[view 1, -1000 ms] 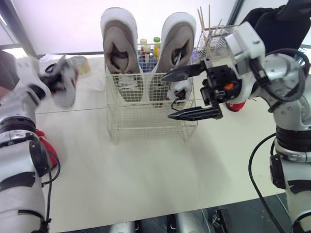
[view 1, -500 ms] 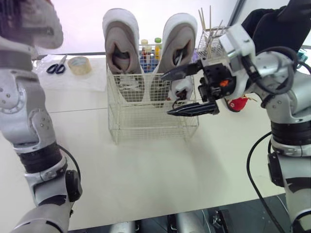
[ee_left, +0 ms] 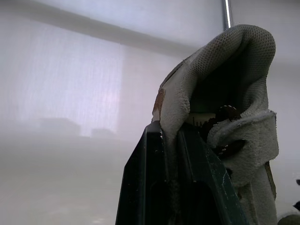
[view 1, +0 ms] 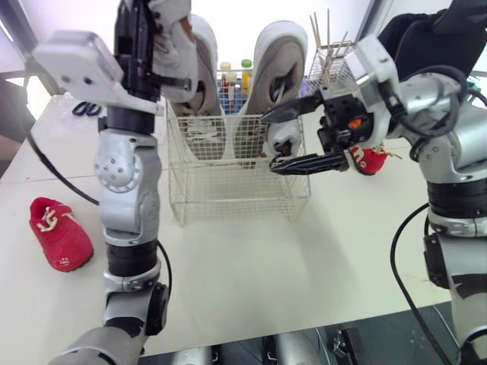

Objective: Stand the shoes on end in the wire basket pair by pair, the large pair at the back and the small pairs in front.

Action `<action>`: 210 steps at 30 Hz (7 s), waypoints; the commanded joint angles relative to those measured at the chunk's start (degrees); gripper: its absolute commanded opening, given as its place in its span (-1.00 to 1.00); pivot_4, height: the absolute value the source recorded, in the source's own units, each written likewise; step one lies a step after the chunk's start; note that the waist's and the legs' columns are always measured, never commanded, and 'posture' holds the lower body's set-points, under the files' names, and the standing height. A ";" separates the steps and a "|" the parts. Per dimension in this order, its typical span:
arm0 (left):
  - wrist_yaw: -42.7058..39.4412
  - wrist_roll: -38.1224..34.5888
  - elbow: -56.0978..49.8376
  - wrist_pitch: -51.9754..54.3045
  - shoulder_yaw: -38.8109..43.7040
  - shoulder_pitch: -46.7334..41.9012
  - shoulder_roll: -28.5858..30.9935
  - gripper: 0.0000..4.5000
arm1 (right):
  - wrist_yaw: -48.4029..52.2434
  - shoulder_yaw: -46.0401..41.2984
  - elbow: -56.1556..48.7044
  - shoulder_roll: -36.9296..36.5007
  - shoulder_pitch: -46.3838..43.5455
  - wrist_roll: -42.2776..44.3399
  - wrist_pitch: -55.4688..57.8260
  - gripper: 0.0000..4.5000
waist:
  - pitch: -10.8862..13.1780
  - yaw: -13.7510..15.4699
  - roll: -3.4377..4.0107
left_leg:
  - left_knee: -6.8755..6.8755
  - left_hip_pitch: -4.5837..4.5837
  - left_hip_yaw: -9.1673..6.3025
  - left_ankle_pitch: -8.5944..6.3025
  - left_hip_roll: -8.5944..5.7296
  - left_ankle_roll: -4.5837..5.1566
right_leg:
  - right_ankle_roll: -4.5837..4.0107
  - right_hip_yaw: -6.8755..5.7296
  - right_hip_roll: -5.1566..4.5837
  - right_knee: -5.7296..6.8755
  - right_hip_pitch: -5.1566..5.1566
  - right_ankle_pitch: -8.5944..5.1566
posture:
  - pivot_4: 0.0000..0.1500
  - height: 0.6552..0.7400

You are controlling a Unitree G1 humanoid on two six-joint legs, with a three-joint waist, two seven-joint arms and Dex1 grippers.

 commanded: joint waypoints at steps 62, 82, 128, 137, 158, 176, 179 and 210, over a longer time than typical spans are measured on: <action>16.11 30.76 35.09 -45.99 -9.40 9.88 -6.07 -1.00 | 2.08 1.01 1.42 4.55 -5.90 -3.43 -1.11 1.00 | -0.10 0.10 0.16 | -0.06 0.23 -0.24 -0.10 -0.06 0.14 | -0.22 -1.36 -0.89 -0.25 0.42 0.14 | 1.00 1.00; 8.99 15.26 25.13 -32.01 -7.71 22.87 -7.97 -1.00 | 2.51 1.42 2.71 5.49 -5.70 -3.99 -2.78 1.00 | -0.34 -0.18 0.61 | -0.09 0.26 -0.21 -0.11 0.01 0.13 | -0.42 -2.73 -1.52 -0.35 0.47 0.25 | 1.00 1.00; -16.87 -14.48 -18.16 19.30 2.85 32.26 16.57 0.32 | 3.74 1.36 6.57 9.04 -5.77 -5.54 -7.64 1.00 | -0.37 -0.34 0.95 | -0.16 0.10 -0.20 -0.16 0.17 0.21 | -0.46 -3.52 -1.59 -0.76 0.54 0.28 | 1.00 1.00; -20.79 -36.53 -24.25 35.78 16.73 38.17 28.10 0.32 | 3.39 0.61 6.13 8.23 -4.74 -5.26 -7.46 1.00 | -0.32 -0.52 1.00 | -0.17 0.10 -0.24 -0.15 0.17 0.16 | -0.48 -3.53 -1.60 -0.78 0.54 0.27 | 1.00 1.00; -36.13 -64.83 -16.01 46.44 24.77 33.70 49.11 0.32 | -32.00 -16.35 20.94 -5.86 -1.03 -16.51 -6.34 1.00 | 0.01 -0.53 1.39 | -0.27 -0.04 -0.20 -0.01 -0.03 -0.15 | -0.82 -3.53 -1.83 -0.93 0.42 0.10 | 1.00 1.00; -41.31 -60.73 -15.52 48.21 17.54 27.70 49.64 0.32 | -56.66 -15.41 59.78 4.57 3.62 -28.18 -28.28 1.00 | 0.14 -0.52 1.51 | -0.18 -0.04 -0.02 0.09 0.09 -0.21 | -0.42 -3.50 -1.32 -0.88 0.43 0.30 | 1.00 1.00; -40.43 -60.82 -16.15 48.29 17.70 27.87 49.62 0.32 | -56.71 -15.46 60.27 4.69 4.81 -28.42 -29.35 1.00 | 0.14 -0.58 1.51 | -0.19 -0.02 -0.04 0.11 0.13 -0.23 | -0.41 -3.50 -1.28 -0.87 0.43 0.30 | 1.00 1.00; -35.24 -58.85 -15.76 48.63 13.16 22.40 47.50 0.33 | -57.84 -19.10 68.43 6.21 2.46 -27.23 -31.40 -0.94 | 0.14 -0.46 1.51 | -0.14 0.05 -0.08 0.17 0.18 -0.34 | -0.41 -3.48 -1.19 -0.82 0.52 0.31 | 1.00 1.00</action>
